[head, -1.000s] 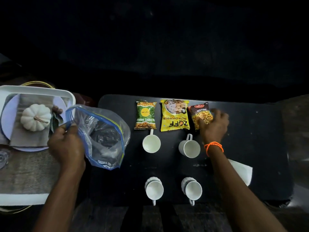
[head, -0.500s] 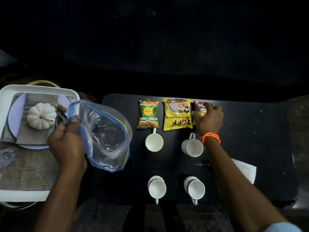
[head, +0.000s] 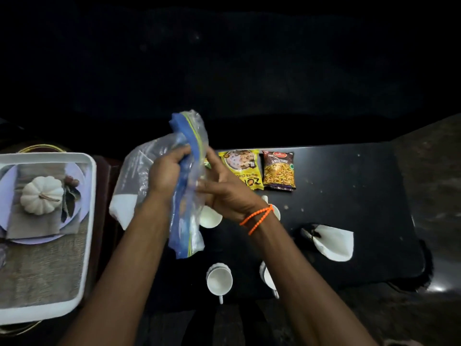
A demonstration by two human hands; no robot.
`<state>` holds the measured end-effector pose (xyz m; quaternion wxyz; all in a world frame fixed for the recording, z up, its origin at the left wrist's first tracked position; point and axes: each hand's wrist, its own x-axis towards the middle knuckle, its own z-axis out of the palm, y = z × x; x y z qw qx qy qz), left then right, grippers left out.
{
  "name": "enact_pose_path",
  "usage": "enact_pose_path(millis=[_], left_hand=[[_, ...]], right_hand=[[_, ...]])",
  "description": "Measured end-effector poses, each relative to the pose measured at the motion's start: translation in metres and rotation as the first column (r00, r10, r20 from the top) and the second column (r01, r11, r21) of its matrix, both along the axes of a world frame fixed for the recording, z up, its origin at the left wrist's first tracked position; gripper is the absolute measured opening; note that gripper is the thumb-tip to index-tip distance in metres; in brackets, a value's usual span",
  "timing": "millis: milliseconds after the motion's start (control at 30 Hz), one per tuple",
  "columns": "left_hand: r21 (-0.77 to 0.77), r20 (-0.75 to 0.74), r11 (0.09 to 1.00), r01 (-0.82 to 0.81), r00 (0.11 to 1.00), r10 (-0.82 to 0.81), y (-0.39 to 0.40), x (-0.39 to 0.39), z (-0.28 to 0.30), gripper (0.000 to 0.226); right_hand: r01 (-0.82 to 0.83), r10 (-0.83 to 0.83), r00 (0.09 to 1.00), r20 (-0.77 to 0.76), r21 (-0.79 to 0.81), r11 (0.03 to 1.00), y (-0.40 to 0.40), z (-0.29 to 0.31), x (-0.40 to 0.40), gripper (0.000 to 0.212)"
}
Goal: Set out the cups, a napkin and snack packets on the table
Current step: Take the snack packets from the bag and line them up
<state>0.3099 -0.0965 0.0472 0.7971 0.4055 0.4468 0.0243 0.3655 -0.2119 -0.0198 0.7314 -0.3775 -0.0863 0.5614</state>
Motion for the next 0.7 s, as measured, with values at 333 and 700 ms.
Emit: enact_pose_path(millis=[333,700], left_hand=[[0.819,0.065,0.574,-0.003,0.994,-0.087,-0.031,0.024,0.004,0.03],[0.567,0.08,0.801,0.193,0.955,-0.286,-0.152,0.099,-0.041,0.039]], right_hand=[[0.617,-0.627,0.772,-0.099,-0.115,0.778,-0.07,0.02,0.059,0.032],[0.683,-0.004,0.636,0.772,-0.561,0.468,-0.144,0.013,0.074,0.035]])
